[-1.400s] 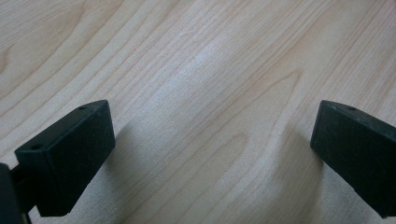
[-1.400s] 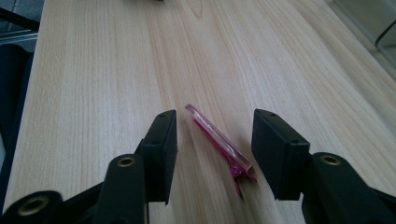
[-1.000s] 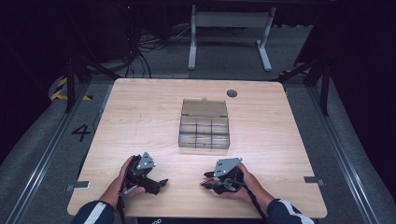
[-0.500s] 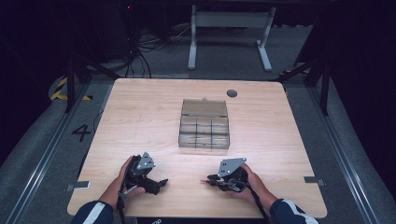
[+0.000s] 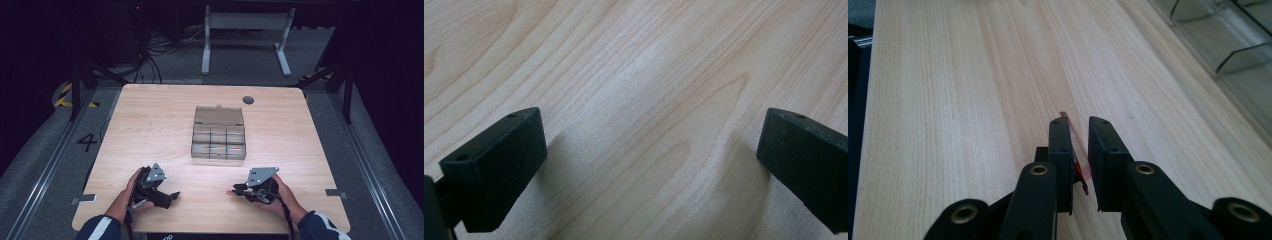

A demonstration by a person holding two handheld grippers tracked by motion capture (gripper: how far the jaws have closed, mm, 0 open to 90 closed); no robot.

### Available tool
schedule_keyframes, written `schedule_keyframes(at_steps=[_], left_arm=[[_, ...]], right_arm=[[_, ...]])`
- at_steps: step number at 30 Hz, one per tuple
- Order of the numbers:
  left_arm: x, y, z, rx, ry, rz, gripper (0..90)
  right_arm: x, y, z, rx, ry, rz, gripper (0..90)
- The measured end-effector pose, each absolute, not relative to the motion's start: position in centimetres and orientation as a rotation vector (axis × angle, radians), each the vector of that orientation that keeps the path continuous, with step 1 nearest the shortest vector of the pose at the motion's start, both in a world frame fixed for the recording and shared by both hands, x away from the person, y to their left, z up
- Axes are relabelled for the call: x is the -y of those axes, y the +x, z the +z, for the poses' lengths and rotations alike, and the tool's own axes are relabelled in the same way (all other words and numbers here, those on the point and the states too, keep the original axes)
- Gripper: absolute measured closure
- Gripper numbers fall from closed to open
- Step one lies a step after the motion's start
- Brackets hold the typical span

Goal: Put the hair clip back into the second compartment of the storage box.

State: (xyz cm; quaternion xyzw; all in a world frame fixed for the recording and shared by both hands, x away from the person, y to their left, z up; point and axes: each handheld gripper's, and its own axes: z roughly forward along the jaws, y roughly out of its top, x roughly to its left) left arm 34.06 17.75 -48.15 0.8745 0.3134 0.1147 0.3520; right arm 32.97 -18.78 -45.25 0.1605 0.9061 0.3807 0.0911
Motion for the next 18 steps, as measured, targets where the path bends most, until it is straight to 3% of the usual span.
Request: schedule_keyframes(at_steps=[8,10,16,18], left_arm=[[-17.74,34.03,-48.15,-0.817,2.261,0.299,0.2],[-17.75,34.03,-48.15,-0.816,2.261,0.299,0.2],[-17.74,34.03,-48.15,-0.817,2.261,0.299,0.2],[-17.74,34.02,-48.15,-0.817,2.261,0.299,0.2]], right_arm=[[19.49,33.07,-44.65,-2.670,0.486,1.138,82.9],[19.56,33.10,-44.56,-2.671,0.482,1.134,90.0],[19.43,33.16,-44.81,-2.694,0.471,1.111,90.0],[19.30,33.08,-44.91,-2.694,0.472,1.106,85.3]])
